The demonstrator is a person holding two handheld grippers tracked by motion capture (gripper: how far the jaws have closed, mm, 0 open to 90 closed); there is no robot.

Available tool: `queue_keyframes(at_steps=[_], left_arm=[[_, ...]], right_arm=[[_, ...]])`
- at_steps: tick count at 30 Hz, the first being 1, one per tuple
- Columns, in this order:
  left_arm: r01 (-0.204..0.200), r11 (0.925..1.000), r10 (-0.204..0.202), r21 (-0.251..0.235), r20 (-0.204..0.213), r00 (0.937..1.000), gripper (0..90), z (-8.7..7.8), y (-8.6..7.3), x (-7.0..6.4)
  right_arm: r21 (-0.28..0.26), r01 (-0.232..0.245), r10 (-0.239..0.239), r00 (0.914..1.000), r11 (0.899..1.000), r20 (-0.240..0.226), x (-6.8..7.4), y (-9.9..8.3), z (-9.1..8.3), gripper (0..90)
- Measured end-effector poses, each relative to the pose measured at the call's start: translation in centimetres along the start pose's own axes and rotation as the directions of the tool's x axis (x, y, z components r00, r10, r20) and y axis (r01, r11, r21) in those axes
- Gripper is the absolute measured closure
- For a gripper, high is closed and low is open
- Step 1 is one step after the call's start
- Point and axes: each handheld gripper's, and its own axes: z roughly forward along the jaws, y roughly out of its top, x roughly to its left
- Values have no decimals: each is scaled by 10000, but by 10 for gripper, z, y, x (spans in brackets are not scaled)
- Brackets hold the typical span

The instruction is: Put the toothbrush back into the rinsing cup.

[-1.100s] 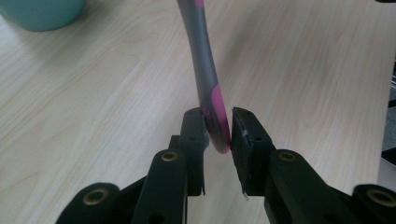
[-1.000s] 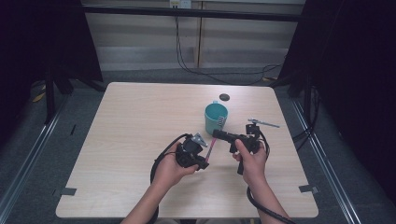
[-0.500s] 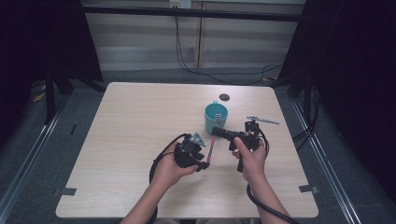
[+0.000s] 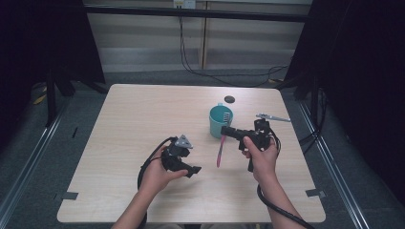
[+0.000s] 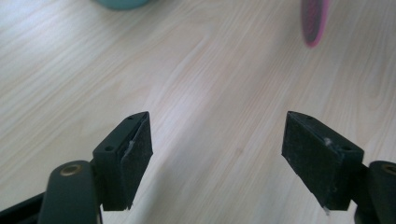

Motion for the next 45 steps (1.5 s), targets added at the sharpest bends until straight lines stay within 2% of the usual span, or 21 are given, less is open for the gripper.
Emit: queue_keyframes(at_steps=[11,20,28,36,43,45], left_arm=[[322,9995,-321,37,-154,9994,217,-4,-23,13],[232,9997,-229,58,-385,9990,184,-5,-36,17],[288,9996,-287,1,-522,9982,168,-6,-44,19],[-8,9999,18,161,-613,9981,164,-3,-50,20],[118,9999,-120,-37,-707,9974,160,-2,-57,24],[-144,9999,150,75,-859,9962,158,-2,-58,24]], right_arm=[[71,161,-163,9995,9998,255,-2,3,-1,836],[-56,397,-394,9979,9992,506,-2,14,-8,836],[46,710,-711,9944,9975,775,1,19,-6,835],[-50,817,-810,9934,9966,813,1,23,-6,835],[14,936,-933,9918,9956,870,2,25,-4,835],[-6,977,-973,9914,9952,875,2,26,-4,835]])
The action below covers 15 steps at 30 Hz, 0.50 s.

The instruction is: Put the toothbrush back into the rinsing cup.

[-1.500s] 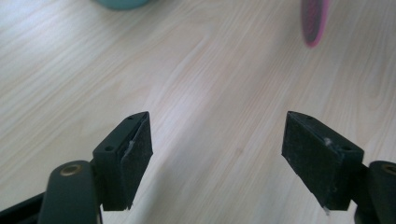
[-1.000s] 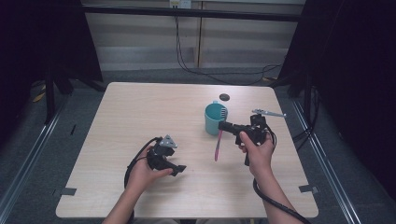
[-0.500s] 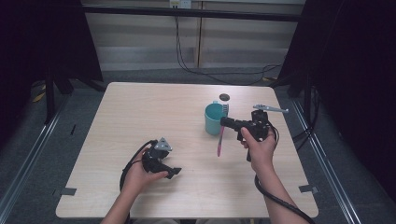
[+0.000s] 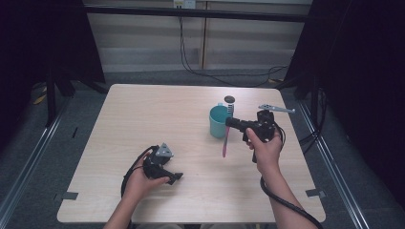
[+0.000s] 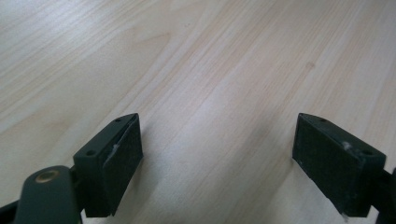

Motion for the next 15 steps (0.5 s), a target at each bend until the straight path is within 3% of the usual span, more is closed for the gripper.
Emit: queue_keyframes(at_steps=[15], left_arm=[[-161,9988,158,-473,-71,9999,43,5,-7,0]], right_arm=[[-216,311,-308,9994,9993,140,4,15,-2,835]])
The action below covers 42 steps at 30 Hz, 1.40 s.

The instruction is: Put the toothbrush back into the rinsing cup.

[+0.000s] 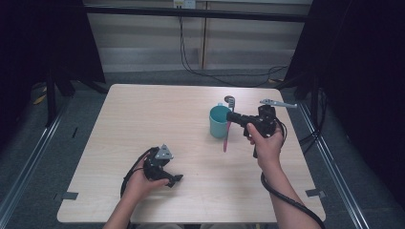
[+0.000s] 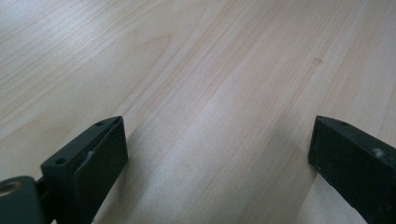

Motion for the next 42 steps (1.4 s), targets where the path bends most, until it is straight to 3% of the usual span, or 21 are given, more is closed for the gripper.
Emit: queue_keyframes(at_steps=[10,42], left_arm=[[82,9995,-81,-300,25,10000,0,3,-3,-2],[48,9996,-48,-284,2,10000,0,3,-3,-2]], right_arm=[[-177,12,-12,10000,9998,7,-1,9,-2,835],[-576,59,-43,9996,9983,271,-6,34,2,835]])
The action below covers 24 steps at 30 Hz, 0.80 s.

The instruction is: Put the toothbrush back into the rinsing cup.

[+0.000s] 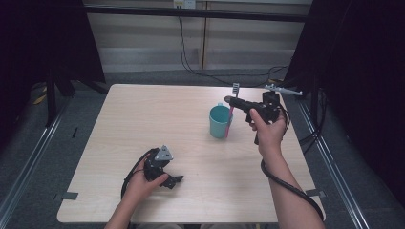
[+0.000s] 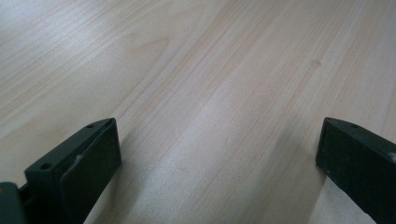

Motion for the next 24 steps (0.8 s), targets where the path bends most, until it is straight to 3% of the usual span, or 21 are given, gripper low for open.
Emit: queue_keyframes(at_steps=[11,24], left_arm=[[-4,10000,4,-11,1,10000,0,0,0,0],[-9,10000,9,-3,16,10000,0,0,0,0]], right_arm=[[-334,-2,7,9999,9994,155,-1,12,-2,835],[-360,-102,111,9996,9993,271,-8,14,2,835]])
